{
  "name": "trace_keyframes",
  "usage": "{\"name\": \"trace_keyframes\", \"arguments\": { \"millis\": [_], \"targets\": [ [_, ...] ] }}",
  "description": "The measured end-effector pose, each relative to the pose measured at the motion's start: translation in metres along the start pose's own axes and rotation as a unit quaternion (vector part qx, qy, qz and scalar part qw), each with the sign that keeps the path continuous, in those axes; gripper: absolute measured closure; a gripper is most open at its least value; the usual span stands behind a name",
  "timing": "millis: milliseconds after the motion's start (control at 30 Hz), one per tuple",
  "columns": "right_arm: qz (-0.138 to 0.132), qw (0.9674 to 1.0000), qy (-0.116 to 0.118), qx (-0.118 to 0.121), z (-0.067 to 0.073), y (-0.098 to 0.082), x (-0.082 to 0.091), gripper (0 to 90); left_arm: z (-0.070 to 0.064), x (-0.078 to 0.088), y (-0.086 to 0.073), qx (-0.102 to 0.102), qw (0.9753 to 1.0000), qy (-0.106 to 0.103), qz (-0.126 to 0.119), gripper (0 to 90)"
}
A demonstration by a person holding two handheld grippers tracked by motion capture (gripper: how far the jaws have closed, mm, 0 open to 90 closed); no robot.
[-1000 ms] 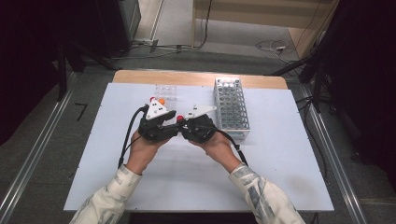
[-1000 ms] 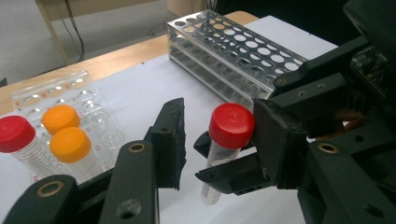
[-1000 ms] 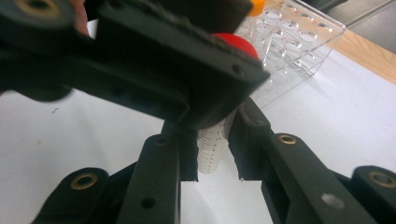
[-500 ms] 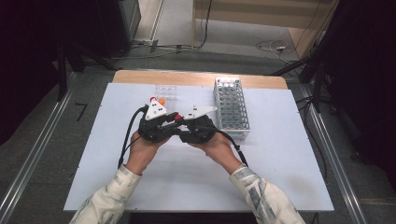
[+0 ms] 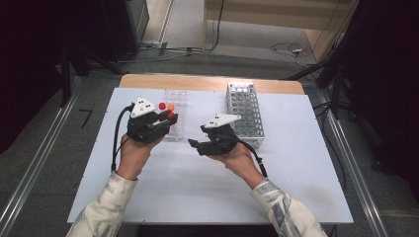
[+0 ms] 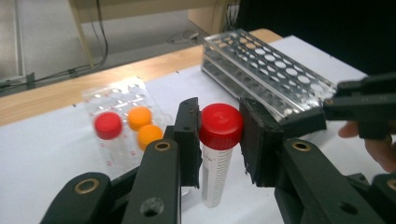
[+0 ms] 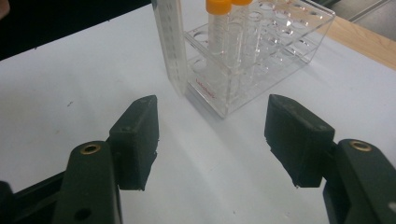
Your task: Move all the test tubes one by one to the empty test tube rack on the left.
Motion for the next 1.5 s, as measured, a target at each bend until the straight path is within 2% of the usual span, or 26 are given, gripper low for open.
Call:
{"name": "trace_keyframes", "arguments": {
  "millis": [233,400,500,600,667,900,1067,1233,1333,1500],
  "targets": [
    [0.005,1.0000,-0.004,-0.001,-0.005,-0.005,0.004,33.1,0.027,0.008,0.013,0.010,0.9989,0.041,-0.018,70.5],
    [0.000,1.0000,-0.006,-0.001,-0.006,-0.004,0.007,33.2,0.044,-0.001,0.011,0.019,0.9977,0.064,-0.014,70.5],
    [0.000,1.0000,-0.007,-0.005,-0.007,-0.005,0.008,33.3,0.049,-0.007,0.010,0.026,0.9970,0.072,-0.015,70.5],
    [-0.002,0.9999,-0.008,-0.006,-0.009,-0.005,0.009,33.4,0.053,-0.013,0.010,0.024,0.9960,0.086,-0.013,70.5],
    [-0.001,0.9999,-0.009,-0.007,-0.009,-0.006,0.009,33.4,0.055,-0.017,0.008,0.025,0.9959,0.087,-0.008,70.5],
    [0.000,0.9999,-0.011,-0.011,-0.013,-0.012,0.011,33.5,0.052,-0.029,-0.003,0.019,0.9957,0.091,0.002,69.5],
    [0.001,0.9998,-0.013,-0.015,-0.013,-0.015,0.012,33.6,0.052,-0.035,-0.015,0.021,0.9950,0.096,0.016,61.1],
    [-0.008,0.9997,-0.015,-0.016,-0.016,-0.016,0.016,33.7,0.050,-0.026,-0.015,0.022,0.9947,0.100,0.007,53.8],
    [-0.012,0.9995,-0.021,-0.019,-0.019,-0.019,0.020,33.7,0.045,-0.017,-0.018,0.033,0.9956,0.087,0.001,46.5],
    [-0.015,0.9991,-0.031,-0.023,-0.026,-0.027,0.025,33.8,0.032,-0.007,-0.031,0.036,0.9969,0.069,0.015,32.8]
  ]
}}
Point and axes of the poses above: each handheld gripper's, and its own axes: x roughly backward along the jaws, y roughly out of its top, z roughly to its left, the point moved 8 cm from there along -x, roughly forward along the jaws, and after that the axes turned 3 degrees about -x, right-handed, at the moved point
